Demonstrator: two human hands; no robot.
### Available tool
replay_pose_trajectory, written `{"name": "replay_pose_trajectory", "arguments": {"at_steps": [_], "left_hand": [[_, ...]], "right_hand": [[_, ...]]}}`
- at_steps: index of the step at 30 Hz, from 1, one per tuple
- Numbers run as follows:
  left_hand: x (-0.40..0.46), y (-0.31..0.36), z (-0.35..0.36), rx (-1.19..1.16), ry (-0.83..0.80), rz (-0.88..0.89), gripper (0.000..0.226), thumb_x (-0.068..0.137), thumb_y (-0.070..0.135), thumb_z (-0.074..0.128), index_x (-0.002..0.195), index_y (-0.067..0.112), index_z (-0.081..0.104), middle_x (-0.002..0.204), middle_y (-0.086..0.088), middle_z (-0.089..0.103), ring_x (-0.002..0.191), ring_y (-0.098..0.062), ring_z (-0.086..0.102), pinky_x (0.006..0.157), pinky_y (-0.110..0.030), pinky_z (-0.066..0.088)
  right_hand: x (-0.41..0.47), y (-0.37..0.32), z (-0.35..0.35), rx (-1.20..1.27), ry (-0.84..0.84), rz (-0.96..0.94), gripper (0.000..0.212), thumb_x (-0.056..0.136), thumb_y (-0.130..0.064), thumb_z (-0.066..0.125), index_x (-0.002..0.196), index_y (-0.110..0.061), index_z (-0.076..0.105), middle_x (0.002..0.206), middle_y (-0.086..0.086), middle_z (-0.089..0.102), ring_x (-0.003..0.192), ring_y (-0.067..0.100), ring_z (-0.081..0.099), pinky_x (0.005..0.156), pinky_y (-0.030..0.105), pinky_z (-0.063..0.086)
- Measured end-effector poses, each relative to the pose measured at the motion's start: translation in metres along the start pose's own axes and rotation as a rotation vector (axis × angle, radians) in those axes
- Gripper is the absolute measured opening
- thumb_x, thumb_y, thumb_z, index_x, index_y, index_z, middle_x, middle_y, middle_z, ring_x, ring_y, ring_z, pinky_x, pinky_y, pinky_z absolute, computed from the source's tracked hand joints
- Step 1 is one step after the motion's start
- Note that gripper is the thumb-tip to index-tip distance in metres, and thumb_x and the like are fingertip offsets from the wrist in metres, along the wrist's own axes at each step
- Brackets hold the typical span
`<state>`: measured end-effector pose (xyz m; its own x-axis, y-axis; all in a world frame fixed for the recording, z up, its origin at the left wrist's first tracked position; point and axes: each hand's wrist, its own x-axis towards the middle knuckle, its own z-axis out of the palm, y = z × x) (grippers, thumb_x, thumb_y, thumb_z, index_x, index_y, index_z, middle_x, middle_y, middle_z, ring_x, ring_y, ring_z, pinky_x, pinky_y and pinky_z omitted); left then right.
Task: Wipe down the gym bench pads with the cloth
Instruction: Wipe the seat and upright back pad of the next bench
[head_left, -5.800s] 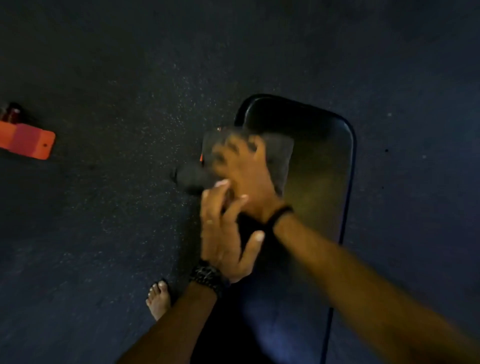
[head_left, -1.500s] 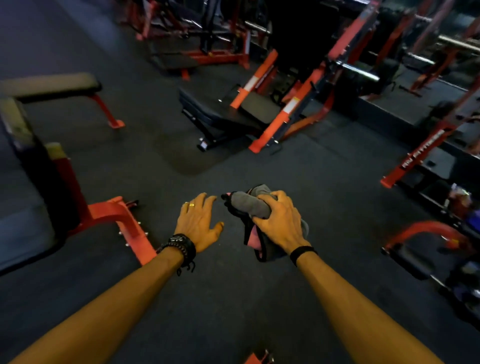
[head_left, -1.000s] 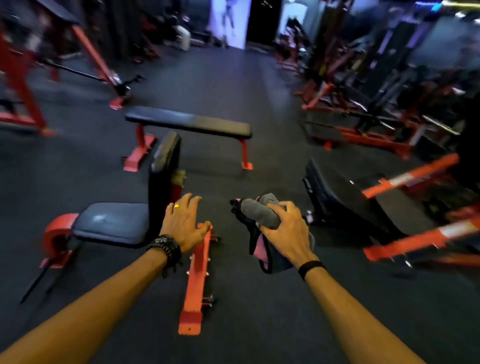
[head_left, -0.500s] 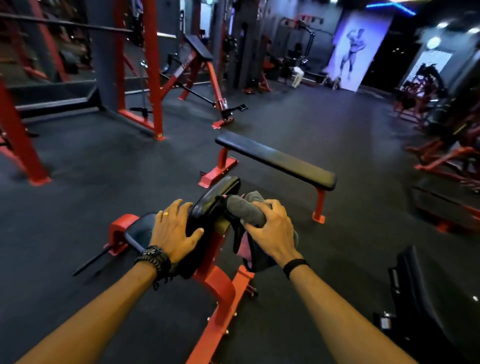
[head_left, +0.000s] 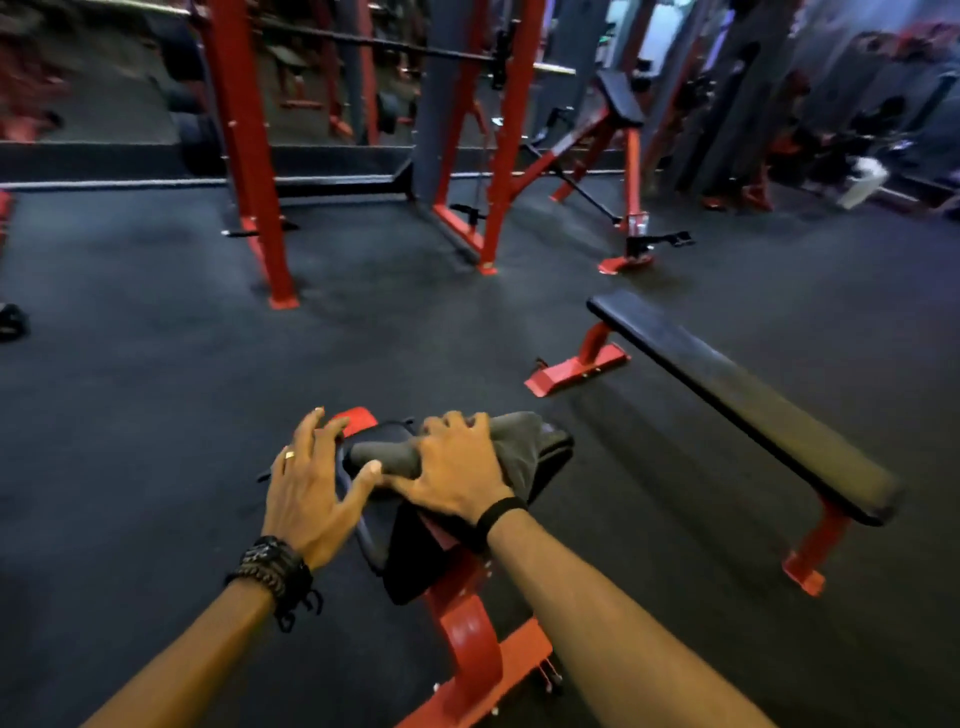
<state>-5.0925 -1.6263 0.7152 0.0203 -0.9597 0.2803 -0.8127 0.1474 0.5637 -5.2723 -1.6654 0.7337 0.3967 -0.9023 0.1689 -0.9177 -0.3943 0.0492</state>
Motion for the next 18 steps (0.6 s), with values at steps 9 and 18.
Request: {"name": "replay_pose_trajectory", "arguments": {"at_steps": [9, 18], "left_hand": [[-0.015, 0.061, 0.041, 0.058, 0.164, -0.257, 0.074, 0.087, 0.067, 0.033, 0.138, 0.015, 0.049, 0.152, -0.007, 0.038, 0.127, -0.032, 0.049, 0.104, -0.048, 0.038], [-0.054, 0.109, 0.034, 0.063, 0.359, -0.470, 0.076, 0.088, 0.064, 0.025, 0.137, 0.012, 0.050, 0.150, -0.009, 0.040, 0.133, -0.029, 0.044, 0.109, -0.048, 0.033]], "right_hand": [[-0.018, 0.169, 0.020, 0.358, 0.212, -0.380, 0.060, 0.075, -0.075, 0.055, 0.120, -0.035, 0.062, 0.126, 0.000, 0.060, 0.106, 0.028, 0.060, 0.081, 0.048, 0.049], [-0.021, 0.065, 0.006, 0.241, 0.147, -0.639, 0.046, 0.073, -0.058, 0.060, 0.112, -0.033, 0.063, 0.120, 0.004, 0.056, 0.105, 0.031, 0.052, 0.080, 0.048, 0.038]]}}
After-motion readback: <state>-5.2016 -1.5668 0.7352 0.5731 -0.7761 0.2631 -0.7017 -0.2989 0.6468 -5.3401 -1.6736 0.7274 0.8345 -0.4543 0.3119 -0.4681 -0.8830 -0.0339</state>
